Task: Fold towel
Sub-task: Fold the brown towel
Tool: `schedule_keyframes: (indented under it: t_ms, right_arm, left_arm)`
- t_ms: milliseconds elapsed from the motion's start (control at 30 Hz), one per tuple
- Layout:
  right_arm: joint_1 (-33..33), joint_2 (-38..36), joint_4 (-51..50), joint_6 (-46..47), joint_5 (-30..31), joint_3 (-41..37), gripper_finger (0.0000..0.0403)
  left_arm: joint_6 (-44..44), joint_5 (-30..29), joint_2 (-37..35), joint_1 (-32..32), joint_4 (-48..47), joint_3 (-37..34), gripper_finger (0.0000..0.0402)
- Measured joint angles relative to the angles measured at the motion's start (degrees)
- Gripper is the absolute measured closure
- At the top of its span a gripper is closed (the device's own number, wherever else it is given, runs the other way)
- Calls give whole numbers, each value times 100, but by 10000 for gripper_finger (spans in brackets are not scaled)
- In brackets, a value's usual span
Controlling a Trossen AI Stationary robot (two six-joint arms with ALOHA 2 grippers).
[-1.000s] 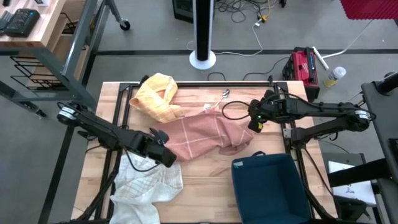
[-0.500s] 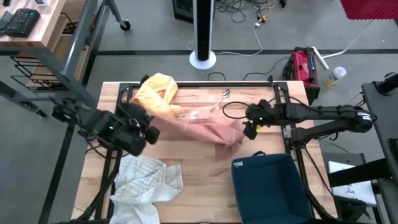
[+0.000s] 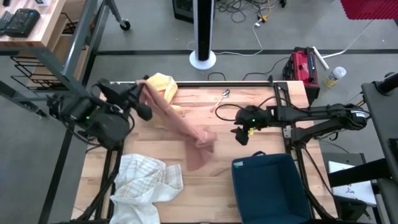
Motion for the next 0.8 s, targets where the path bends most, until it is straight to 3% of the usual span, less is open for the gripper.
schedule_keyframes:
  t_ms: [133,233,400,533,800]
  right_arm:
    - [62,-25,203,1,6,120,203]
    - [206,50,550,-29,2,167,203]
    - [378,118,1055,-186,39,276,204]
    - [420,116,1414,-300,52,378,204]
    - [431,349,1848,45,76,409,204]
  left_arm:
    - [2448,-31,-3,0,1948,390,401]
    - [4495,75,-2,0,3943,496,401]
    - [7239,1124,4,0,7168,446,401]
    - [7893,1608,59,-2,7906,608,401]
    - [7540,2292,130,-75,7851,920,401]
